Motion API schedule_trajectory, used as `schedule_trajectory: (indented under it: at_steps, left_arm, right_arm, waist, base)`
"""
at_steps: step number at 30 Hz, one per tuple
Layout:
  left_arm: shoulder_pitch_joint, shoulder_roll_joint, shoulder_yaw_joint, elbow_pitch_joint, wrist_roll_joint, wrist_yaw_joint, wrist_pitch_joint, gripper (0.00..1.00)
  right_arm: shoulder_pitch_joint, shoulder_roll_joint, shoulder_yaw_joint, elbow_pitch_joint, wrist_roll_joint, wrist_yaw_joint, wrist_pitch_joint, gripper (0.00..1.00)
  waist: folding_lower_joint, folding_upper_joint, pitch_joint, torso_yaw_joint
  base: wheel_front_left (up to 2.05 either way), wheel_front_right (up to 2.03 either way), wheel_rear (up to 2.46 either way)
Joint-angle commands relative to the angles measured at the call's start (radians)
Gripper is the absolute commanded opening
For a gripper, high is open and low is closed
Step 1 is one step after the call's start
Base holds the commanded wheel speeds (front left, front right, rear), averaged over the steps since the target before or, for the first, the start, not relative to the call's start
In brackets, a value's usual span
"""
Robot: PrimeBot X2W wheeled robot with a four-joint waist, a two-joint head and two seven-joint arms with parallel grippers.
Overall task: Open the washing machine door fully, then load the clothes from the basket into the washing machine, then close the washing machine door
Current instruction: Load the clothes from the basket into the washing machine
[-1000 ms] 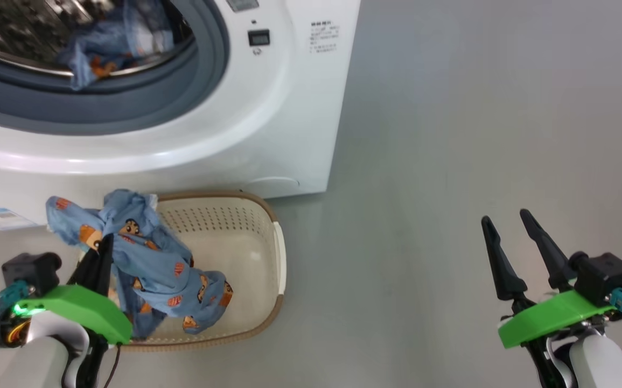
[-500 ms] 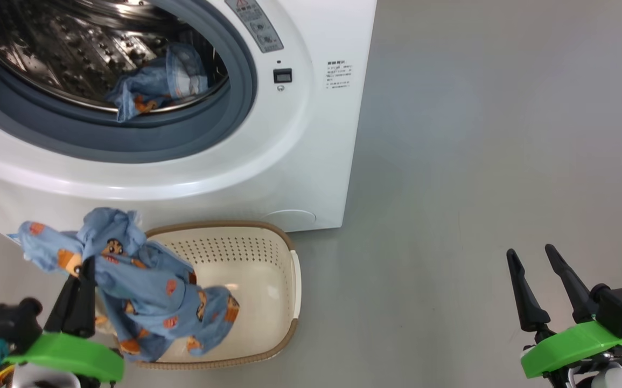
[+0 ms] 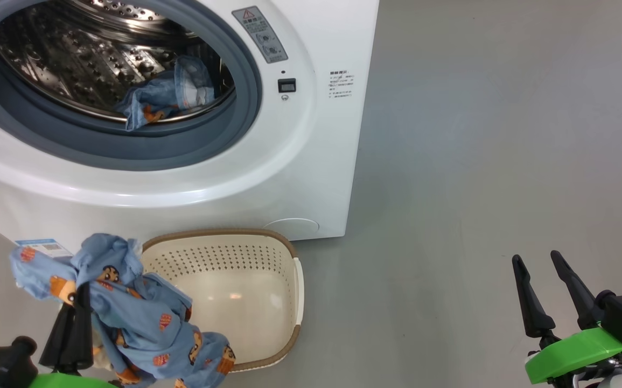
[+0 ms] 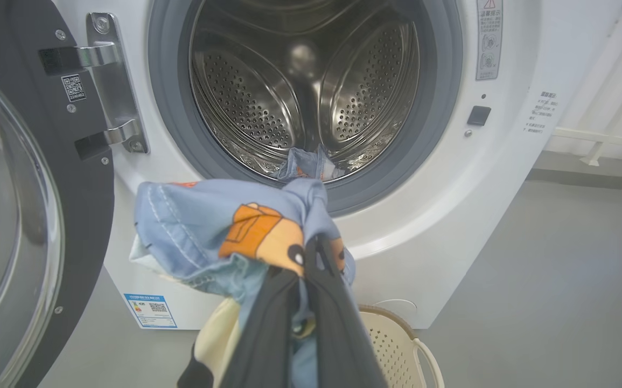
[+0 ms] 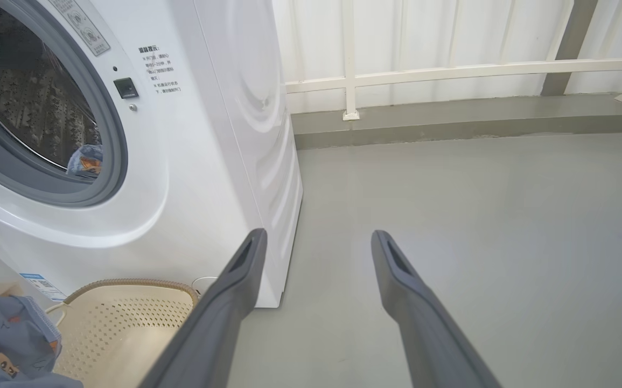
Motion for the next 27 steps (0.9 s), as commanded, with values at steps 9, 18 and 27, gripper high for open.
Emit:
schedule_trajectory:
  at_steps: [9,18,27]
  left_arm:
    - [-0.055,0.012,0.035,-0.031,-0.012,-0.001,-0.014,0.00]
    - [-0.296,0.075,0.028,0.019,-0.039,-0.001,-0.014,0.00]
    - [-0.648,0.180,-0.045,0.217,-0.097,-0.001,-0.014,0.00]
  right_arm:
    - [0.005,-0.007,0.023,-0.032,0.000,0.002,-0.007,1.00]
    - [-0.039,0.014,0.033,-0.043,-0.004,0.002,-0.007,1.00]
    - [-0.120,0.055,0.049,-0.052,-0.011,0.002,-0.007,1.00]
  waist:
    - [0.0000,0.0000,0.026,-0.007]
    - [0.0000,0.0000,0.138,-0.033]
    - [0.0000,0.0000,0.285,-0.089]
  base:
    - [0.00,0.00,0.00]
    - [0.00,0.00,0.00]
    - [0.00,0.00,0.00]
